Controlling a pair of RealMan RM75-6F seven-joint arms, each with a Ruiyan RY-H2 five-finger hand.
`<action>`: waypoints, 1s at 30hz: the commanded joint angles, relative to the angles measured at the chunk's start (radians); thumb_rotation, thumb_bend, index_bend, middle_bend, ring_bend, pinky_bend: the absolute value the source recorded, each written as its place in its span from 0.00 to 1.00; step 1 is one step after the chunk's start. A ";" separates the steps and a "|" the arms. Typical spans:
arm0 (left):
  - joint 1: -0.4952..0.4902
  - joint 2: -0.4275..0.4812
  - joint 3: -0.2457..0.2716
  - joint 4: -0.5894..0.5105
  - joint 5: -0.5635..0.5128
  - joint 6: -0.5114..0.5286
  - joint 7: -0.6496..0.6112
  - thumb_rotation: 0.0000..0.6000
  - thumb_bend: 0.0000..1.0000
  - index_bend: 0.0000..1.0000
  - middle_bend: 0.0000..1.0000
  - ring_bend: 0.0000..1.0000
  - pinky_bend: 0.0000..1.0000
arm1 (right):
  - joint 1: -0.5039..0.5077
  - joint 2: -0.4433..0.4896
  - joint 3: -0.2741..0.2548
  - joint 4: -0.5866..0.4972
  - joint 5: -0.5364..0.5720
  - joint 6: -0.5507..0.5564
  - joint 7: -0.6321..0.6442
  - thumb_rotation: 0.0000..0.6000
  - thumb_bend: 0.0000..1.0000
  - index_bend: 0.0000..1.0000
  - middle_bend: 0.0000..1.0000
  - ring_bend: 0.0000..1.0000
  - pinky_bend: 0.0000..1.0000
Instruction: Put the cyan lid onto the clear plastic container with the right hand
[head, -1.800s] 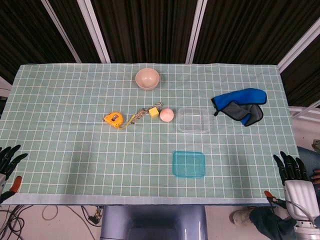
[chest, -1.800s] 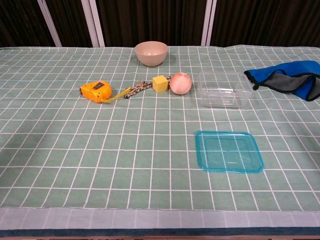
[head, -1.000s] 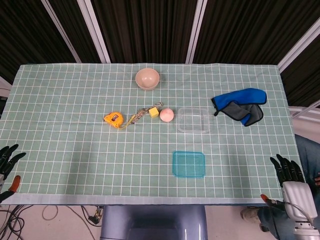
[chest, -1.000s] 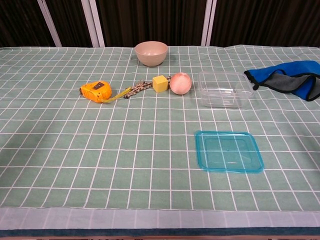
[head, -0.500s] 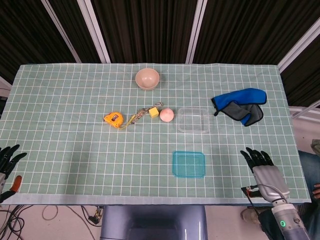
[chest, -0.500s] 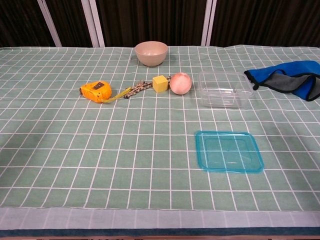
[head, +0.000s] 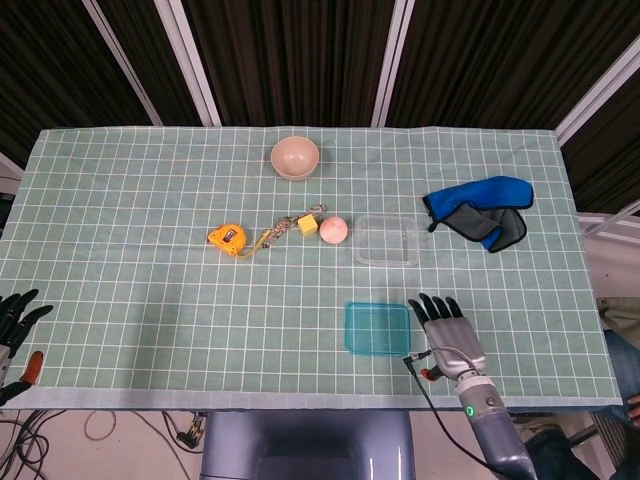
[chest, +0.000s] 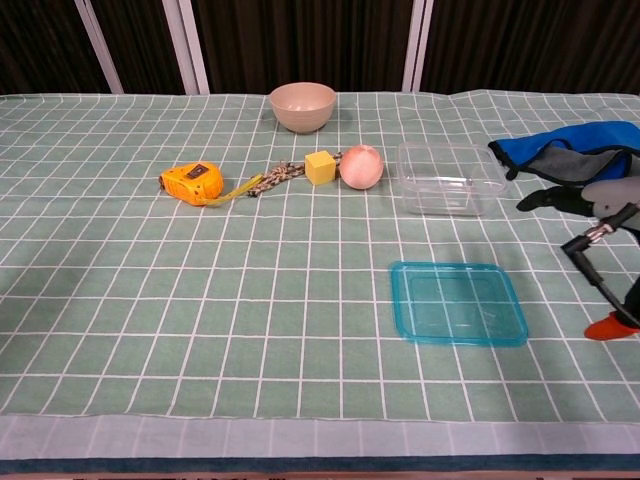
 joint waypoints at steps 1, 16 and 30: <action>-0.001 0.001 0.000 -0.001 -0.003 -0.004 -0.001 1.00 0.52 0.14 0.00 0.00 0.00 | 0.076 -0.098 0.048 0.055 0.122 0.055 -0.062 1.00 0.08 0.00 0.00 0.00 0.00; -0.001 0.003 0.000 -0.006 -0.006 -0.006 -0.004 1.00 0.52 0.14 0.00 0.00 0.00 | 0.209 -0.249 0.094 0.118 0.319 0.133 -0.117 1.00 0.08 0.00 0.05 0.00 0.00; -0.001 0.003 0.000 -0.006 -0.007 -0.009 -0.007 1.00 0.52 0.14 0.00 0.00 0.00 | 0.244 -0.327 0.078 0.213 0.337 0.171 -0.079 1.00 0.08 0.00 0.14 0.00 0.00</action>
